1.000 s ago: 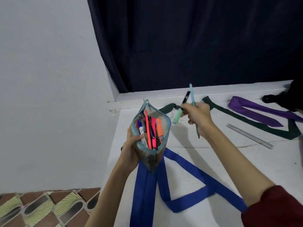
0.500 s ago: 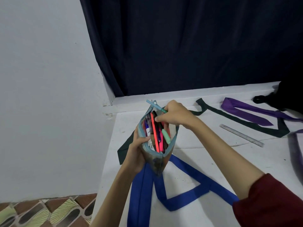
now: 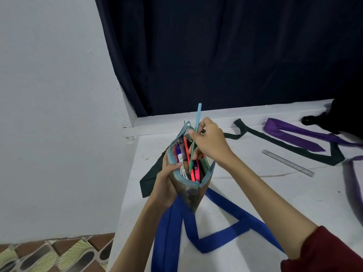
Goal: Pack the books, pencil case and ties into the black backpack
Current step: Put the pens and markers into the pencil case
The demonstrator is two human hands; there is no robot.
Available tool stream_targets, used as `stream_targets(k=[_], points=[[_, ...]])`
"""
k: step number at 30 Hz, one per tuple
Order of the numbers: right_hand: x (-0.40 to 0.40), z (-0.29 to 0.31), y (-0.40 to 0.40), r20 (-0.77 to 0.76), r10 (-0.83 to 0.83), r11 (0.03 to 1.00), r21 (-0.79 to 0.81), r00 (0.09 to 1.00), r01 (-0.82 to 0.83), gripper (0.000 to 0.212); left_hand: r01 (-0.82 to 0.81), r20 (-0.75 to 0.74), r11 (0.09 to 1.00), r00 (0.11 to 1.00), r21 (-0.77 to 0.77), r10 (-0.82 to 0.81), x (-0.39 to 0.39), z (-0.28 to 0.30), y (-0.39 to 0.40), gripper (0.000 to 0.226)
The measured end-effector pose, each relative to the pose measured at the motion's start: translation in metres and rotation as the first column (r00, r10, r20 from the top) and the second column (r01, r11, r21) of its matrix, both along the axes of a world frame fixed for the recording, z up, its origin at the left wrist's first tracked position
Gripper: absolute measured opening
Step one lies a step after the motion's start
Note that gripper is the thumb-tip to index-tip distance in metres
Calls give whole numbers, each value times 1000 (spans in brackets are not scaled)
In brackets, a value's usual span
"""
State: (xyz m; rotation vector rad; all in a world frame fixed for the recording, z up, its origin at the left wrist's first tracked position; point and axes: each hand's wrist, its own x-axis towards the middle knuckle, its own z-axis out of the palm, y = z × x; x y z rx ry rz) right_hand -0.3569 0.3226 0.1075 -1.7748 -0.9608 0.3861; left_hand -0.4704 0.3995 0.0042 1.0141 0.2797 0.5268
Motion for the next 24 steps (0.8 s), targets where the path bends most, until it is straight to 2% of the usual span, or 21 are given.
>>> stream_targets(k=[4,8,11,16,21,24], points=[[-5,-13,4,217,-1,985,-168,976,38,26,-11,-3,1000,1000,-23,11,1,-1,1,86],[-8,-24,8,346,-52,974,-191,937,124,34,-23,-13,999,1000,-35,23,3,1,3,100],[-9,-24,9,415,-33,967,-217,909,134,30,-42,-31,999,999,-34,41,4,0,4,96],[-5,-24,11,428,-18,957,-253,904,139,34,-56,-59,998,997,-36,54,4,-3,2,114],[-3,-26,11,411,-51,966,-212,910,150,39,-49,-76,996,996,-70,43,4,-2,2,119],[1,-26,10,432,47,941,-323,901,106,37,-44,-70,997,997,-59,39,4,0,-1,120]])
